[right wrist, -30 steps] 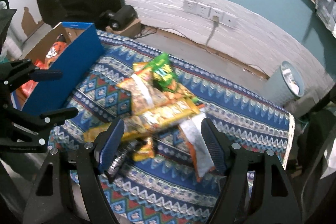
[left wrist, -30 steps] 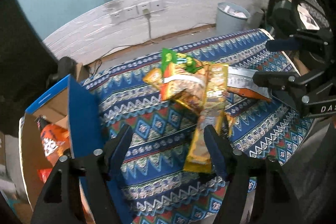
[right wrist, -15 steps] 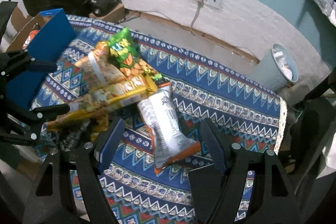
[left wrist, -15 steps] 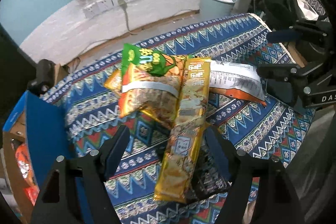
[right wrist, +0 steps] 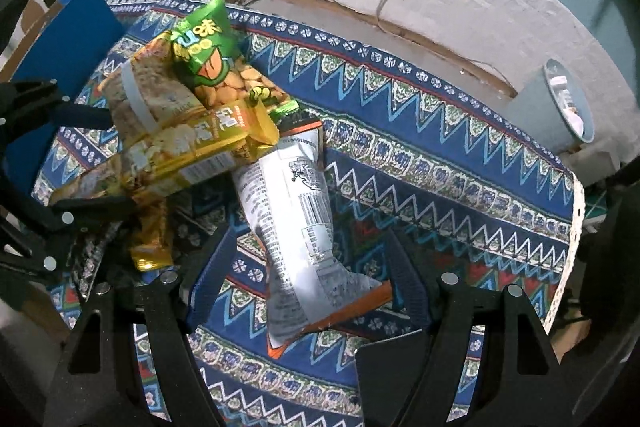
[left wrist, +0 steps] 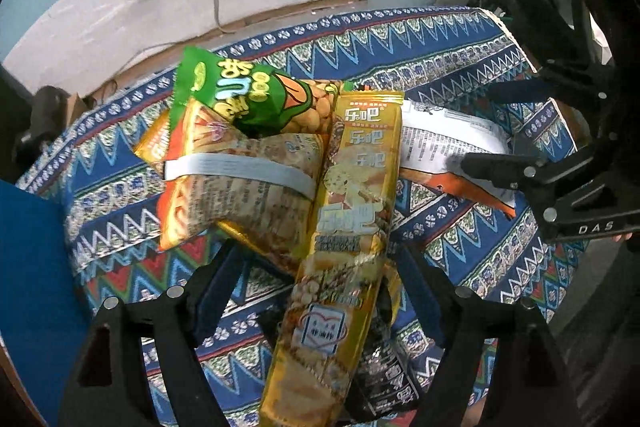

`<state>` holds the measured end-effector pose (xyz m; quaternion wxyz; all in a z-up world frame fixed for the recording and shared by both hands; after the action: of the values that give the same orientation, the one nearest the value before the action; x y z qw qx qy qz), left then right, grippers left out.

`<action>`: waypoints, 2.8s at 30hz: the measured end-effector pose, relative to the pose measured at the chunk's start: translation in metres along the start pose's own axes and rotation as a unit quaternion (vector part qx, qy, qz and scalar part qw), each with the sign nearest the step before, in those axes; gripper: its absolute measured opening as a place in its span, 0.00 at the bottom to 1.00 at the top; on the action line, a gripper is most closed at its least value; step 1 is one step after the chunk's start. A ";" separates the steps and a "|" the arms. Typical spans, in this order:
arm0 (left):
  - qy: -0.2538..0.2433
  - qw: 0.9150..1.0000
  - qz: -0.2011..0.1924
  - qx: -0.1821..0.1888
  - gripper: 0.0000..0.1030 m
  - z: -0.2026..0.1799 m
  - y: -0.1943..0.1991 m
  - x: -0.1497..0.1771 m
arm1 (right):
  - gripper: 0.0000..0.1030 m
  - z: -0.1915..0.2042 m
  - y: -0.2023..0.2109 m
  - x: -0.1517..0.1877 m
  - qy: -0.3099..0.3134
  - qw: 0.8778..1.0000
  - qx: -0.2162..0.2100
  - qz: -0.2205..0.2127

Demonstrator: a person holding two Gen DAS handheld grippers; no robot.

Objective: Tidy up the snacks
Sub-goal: 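Move both tools back toward the yellow stick packs on the pile, then grasp the yellow stick pack with the left tool while the right tool grasps the white printed bag, then lift both held bags up off the snack pile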

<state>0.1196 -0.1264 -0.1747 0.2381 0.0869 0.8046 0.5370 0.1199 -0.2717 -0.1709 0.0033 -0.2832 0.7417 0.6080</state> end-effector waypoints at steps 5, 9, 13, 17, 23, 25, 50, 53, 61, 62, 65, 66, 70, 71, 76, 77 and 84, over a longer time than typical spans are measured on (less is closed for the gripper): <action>-0.004 1.000 0.008 0.004 0.77 -0.001 -0.010 -0.003 | 0.73 -0.001 -0.009 -0.002 -0.006 1.000 -0.007 0.005; -0.020 0.999 0.022 -0.012 0.50 -0.003 -0.017 0.002 | 0.73 0.001 -0.015 -0.003 -0.004 1.000 -0.009 0.011; -0.024 1.000 0.017 -0.007 0.39 -0.003 -0.015 0.007 | 0.73 0.007 -0.020 -0.005 0.007 1.000 -0.009 0.016; -0.028 1.000 0.004 -0.011 0.38 -0.005 -0.005 0.014 | 0.73 0.015 -0.024 -0.007 0.019 1.000 -0.008 0.017; -0.031 0.999 -0.008 -0.012 0.38 -0.004 0.013 0.022 | 0.73 0.024 -0.035 -0.008 0.031 0.999 -0.001 0.029; -0.034 0.999 -0.010 -0.015 0.38 -0.004 0.017 0.024 | 0.73 0.025 -0.042 -0.007 0.034 0.999 0.003 0.038; -0.015 0.996 -0.079 -0.045 0.34 0.004 0.080 0.044 | 0.33 0.030 0.021 0.021 -0.039 0.999 -0.005 0.005; -0.011 0.995 -0.090 -0.046 0.33 0.007 0.089 0.049 | 0.33 0.039 0.036 0.021 -0.036 0.999 0.001 -0.009; -0.008 0.993 -0.110 -0.041 0.33 0.006 0.110 0.061 | 0.33 0.054 0.060 0.014 -0.037 0.999 -0.005 -0.024; -0.009 0.993 -0.109 -0.039 0.33 0.006 0.110 0.062 | 0.33 0.054 0.061 0.014 -0.035 0.999 -0.007 -0.026; -0.006 0.994 -0.101 -0.035 0.33 0.008 0.106 0.065 | 0.33 0.057 0.064 0.012 -0.034 0.999 -0.010 -0.028; -0.003 0.995 -0.097 -0.033 0.33 0.010 0.101 0.065 | 0.33 0.058 0.065 0.012 -0.034 0.999 -0.011 -0.028; 0.005 0.996 -0.085 -0.032 0.33 0.018 0.080 0.061 | 0.33 0.063 0.063 0.011 -0.029 0.999 -0.012 -0.025; 0.008 0.996 -0.084 -0.030 0.33 0.020 0.076 0.060 | 0.33 0.065 0.063 0.011 -0.028 0.999 -0.013 -0.025; 0.033 0.996 -0.086 0.001 0.37 0.028 0.065 0.056 | 0.33 0.068 0.056 0.013 -0.023 0.999 -0.016 -0.019; 0.035 0.996 -0.085 0.003 0.40 0.027 0.062 0.056 | 0.33 0.068 0.055 0.014 -0.023 0.999 -0.016 -0.018; 0.064 0.996 -0.058 -0.018 0.58 0.032 0.039 0.060 | 0.33 0.063 0.047 0.018 -0.030 0.999 -0.016 -0.007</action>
<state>0.0781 -0.0600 -0.1667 0.2179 0.0013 0.8121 0.5414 0.0640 -0.2176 -0.1509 0.0253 -0.2698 0.7292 0.6284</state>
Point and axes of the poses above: each gripper's, at about its wrist camera, not at the fingertips, and y roughly against the way its jaws point, z to its left, x to its underside, the point moved 2 cm from there along -y, roughly the way its jaws point, and after that the axes turned 13 degrees about x, right-handed, at the moved point
